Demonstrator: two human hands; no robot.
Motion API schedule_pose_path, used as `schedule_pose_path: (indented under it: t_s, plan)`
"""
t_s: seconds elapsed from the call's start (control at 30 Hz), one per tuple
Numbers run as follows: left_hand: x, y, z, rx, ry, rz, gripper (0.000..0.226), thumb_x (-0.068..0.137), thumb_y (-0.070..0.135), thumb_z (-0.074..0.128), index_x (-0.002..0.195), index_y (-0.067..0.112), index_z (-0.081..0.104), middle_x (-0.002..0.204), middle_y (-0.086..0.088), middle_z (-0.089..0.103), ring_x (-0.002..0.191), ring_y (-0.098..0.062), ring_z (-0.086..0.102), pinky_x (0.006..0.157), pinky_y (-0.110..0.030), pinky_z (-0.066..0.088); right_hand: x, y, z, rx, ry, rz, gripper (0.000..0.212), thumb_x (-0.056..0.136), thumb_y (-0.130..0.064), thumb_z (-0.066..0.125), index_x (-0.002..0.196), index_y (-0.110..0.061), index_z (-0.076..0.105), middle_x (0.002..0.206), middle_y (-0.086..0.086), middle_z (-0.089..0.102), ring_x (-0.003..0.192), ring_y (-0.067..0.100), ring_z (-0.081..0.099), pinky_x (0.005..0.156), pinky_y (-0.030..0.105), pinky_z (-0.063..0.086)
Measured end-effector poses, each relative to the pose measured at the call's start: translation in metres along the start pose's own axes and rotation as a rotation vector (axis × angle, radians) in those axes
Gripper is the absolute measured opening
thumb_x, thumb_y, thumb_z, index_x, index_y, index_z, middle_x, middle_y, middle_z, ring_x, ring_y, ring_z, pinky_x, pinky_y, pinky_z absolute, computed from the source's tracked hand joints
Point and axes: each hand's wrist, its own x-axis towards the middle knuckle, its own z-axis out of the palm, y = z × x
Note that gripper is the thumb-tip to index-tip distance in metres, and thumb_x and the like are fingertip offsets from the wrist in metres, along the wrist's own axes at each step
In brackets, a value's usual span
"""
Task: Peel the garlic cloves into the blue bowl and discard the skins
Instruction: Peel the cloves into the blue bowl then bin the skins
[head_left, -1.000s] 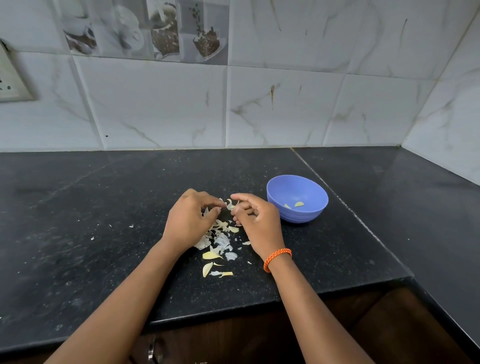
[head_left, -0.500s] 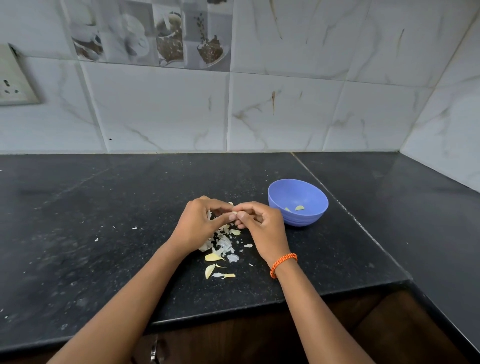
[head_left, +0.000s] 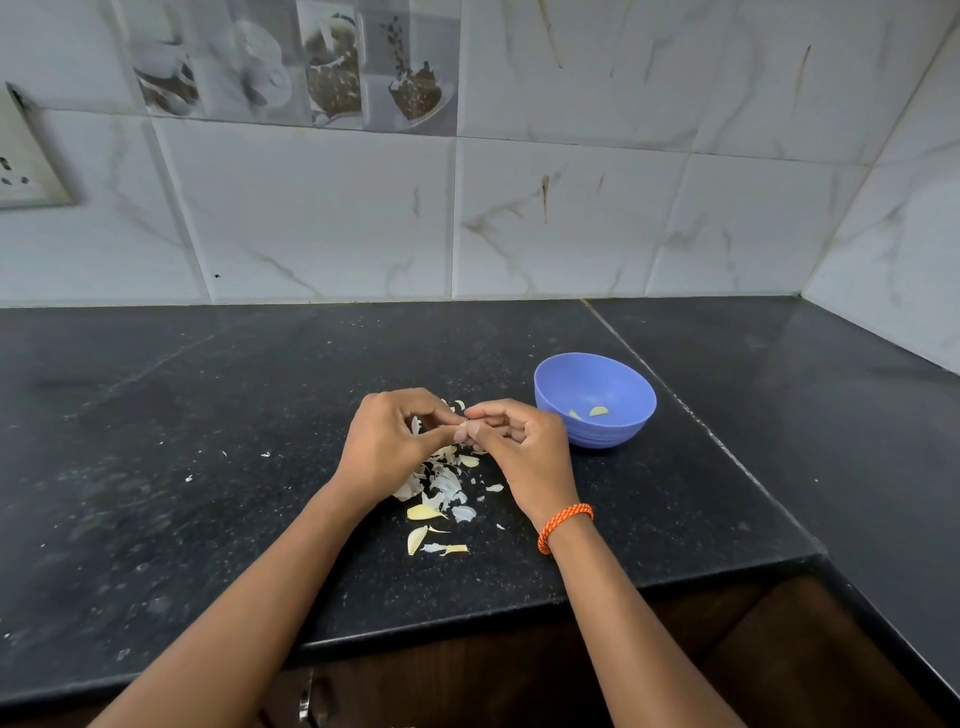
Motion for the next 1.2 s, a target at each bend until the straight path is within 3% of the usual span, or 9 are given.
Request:
schedule_pose_path:
  t_s: [0.17,0.33,0.57,0.63,0.73,0.87,0.93,1.07,1.2]
  plan:
    - [0.0,0.0,0.0,-0.029,-0.018,-0.022,0.003,0.089,0.023,0.088,0.09,0.026,0.087,0.09,0.012,0.081,0.088,-0.015,0.077,0.078,-0.032,0.057,0.001,0.002,0.002,0.015,-0.026,0.042,0.007,0.098,-0.001,0.072,0.103,-0.006,0.076,0.091,0.01,0.08,0.08,0.022,0.079,0.075,0.03,0.065]
    - [0.0,0.002,0.0,-0.135,0.006,-0.075,0.004,0.089,0.02,0.089,0.092,0.021,0.087,0.091,0.006,0.082,0.085,-0.016,0.077,0.078,-0.033,0.06,0.003,0.004,0.004,-0.008,-0.038,0.02,0.006,0.102,-0.005,0.068,0.104,-0.009,0.072,0.095,0.009,0.078,0.084,0.024,0.077,0.076,0.035,0.066]
    - [0.002,0.007,0.001,-0.307,0.054,-0.149,0.006,0.094,0.014,0.082,0.096,0.009,0.086,0.091,-0.005,0.083,0.067,-0.021,0.073,0.061,-0.02,0.053,0.003,0.003,0.006,-0.067,-0.073,-0.027,0.008,0.107,-0.016,0.061,0.106,-0.012,0.068,0.113,0.003,0.072,0.098,0.014,0.073,0.07,0.029,0.064]
    - [0.002,0.003,0.001,-0.24,0.085,-0.139,0.008,0.098,0.014,0.079,0.096,0.012,0.086,0.087,-0.002,0.082,0.064,-0.019,0.074,0.061,-0.021,0.053,0.003,0.002,0.006,-0.062,-0.046,-0.033,0.009,0.108,-0.017,0.06,0.107,-0.011,0.067,0.11,0.006,0.071,0.095,0.013,0.072,0.068,0.026,0.061]
    - [0.004,-0.011,0.001,-0.017,0.074,-0.1,0.014,0.103,0.017,0.072,0.105,0.021,0.086,0.085,0.01,0.081,0.066,-0.015,0.075,0.069,-0.034,0.06,0.002,0.001,0.004,-0.012,0.013,-0.017,0.009,0.108,-0.017,0.06,0.107,-0.011,0.066,0.103,0.005,0.071,0.091,0.013,0.071,0.066,0.028,0.06]
    - [0.002,-0.016,0.002,0.256,-0.039,0.016,0.033,0.101,0.011,0.072,0.116,0.038,0.083,0.097,0.026,0.076,0.085,-0.001,0.071,0.071,-0.034,0.057,0.002,0.001,0.004,-0.002,0.025,-0.001,0.009,0.109,-0.017,0.059,0.107,-0.011,0.065,0.099,-0.001,0.071,0.088,0.011,0.07,0.066,0.026,0.06]
    - [0.002,-0.015,0.001,0.263,-0.049,0.027,0.034,0.096,0.012,0.078,0.112,0.042,0.083,0.103,0.029,0.075,0.094,0.0,0.071,0.074,-0.03,0.053,0.002,0.001,0.003,-0.012,0.036,0.003,0.009,0.109,-0.017,0.058,0.108,-0.01,0.065,0.097,-0.004,0.072,0.087,0.009,0.07,0.065,0.025,0.059]
    - [0.003,-0.011,0.0,0.188,-0.01,0.047,0.019,0.097,0.038,0.077,0.116,0.042,0.081,0.114,0.026,0.076,0.112,-0.002,0.068,0.094,-0.04,0.057,0.002,0.003,0.003,-0.021,0.025,0.008,0.009,0.109,-0.018,0.058,0.106,-0.013,0.064,0.094,-0.007,0.072,0.082,0.008,0.069,0.063,0.025,0.057]
    - [0.001,-0.005,0.001,0.148,-0.007,0.048,0.02,0.097,0.042,0.079,0.117,0.041,0.081,0.106,0.025,0.078,0.106,-0.005,0.068,0.089,-0.041,0.057,0.002,0.005,0.005,-0.08,-0.004,-0.002,0.008,0.109,-0.02,0.059,0.105,-0.017,0.065,0.094,-0.011,0.072,0.078,0.007,0.067,0.065,0.024,0.053]
